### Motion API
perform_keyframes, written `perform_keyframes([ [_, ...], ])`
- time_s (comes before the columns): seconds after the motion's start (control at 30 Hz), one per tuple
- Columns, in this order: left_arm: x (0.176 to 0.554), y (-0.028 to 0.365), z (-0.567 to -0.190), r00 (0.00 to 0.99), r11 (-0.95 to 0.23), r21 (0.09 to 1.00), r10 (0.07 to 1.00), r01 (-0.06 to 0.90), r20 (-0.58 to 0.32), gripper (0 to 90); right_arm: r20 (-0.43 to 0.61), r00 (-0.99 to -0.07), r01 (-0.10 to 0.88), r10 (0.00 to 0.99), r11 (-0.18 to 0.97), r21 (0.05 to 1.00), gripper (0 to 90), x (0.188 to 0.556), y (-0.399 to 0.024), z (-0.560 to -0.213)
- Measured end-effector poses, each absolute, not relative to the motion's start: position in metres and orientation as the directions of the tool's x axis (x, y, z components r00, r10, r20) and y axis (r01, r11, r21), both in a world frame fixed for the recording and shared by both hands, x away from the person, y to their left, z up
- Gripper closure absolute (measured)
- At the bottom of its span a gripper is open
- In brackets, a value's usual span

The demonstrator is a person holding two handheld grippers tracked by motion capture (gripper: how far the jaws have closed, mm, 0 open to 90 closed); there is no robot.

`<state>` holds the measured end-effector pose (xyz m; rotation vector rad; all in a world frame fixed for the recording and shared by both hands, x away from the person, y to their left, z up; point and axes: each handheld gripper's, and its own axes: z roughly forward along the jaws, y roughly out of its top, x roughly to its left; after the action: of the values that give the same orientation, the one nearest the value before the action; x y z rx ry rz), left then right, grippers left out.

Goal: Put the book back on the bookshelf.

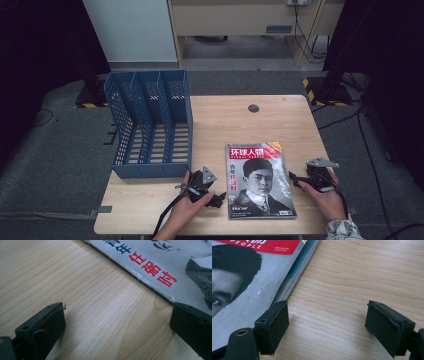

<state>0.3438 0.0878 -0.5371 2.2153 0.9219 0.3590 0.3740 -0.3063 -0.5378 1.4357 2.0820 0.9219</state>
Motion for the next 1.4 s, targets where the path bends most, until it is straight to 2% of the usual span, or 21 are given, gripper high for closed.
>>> perform_keyframes([
  [0.23,0.343,0.088,-0.537,0.714,-0.501,0.702,0.700,0.506,-0.014,0.1,0.041,-0.363,0.635,0.931,0.215,0.742,17.9,0.372,-0.308,-0.534],
  [0.33,0.342,0.089,-0.534,0.700,-0.468,0.714,0.713,0.521,-0.045,4.9,0.057,-0.360,0.628,0.931,0.197,0.753,18.4,0.371,-0.308,-0.531],
  [0.53,0.336,0.085,-0.523,0.692,-0.400,0.775,0.719,0.490,-0.067,6.2,0.075,-0.415,0.590,0.907,0.206,0.780,17.0,0.368,-0.296,-0.522],
  [0.87,0.326,0.071,-0.521,0.706,-0.414,0.794,0.708,0.446,-0.028,12.8,0.058,-0.509,0.582,0.859,0.294,0.758,13.4,0.369,-0.267,-0.526],
  [1.27,0.320,0.052,-0.525,0.740,-0.443,0.784,0.672,0.435,-0.031,18.5,0.081,-0.525,0.614,0.847,0.311,0.725,14.3,0.373,-0.260,-0.535],
  [1.4,0.317,0.046,-0.526,0.765,-0.483,0.780,0.644,0.399,0.007,21.8,0.073,-0.531,0.606,0.844,0.318,0.729,15.1,0.373,-0.259,-0.536],
])
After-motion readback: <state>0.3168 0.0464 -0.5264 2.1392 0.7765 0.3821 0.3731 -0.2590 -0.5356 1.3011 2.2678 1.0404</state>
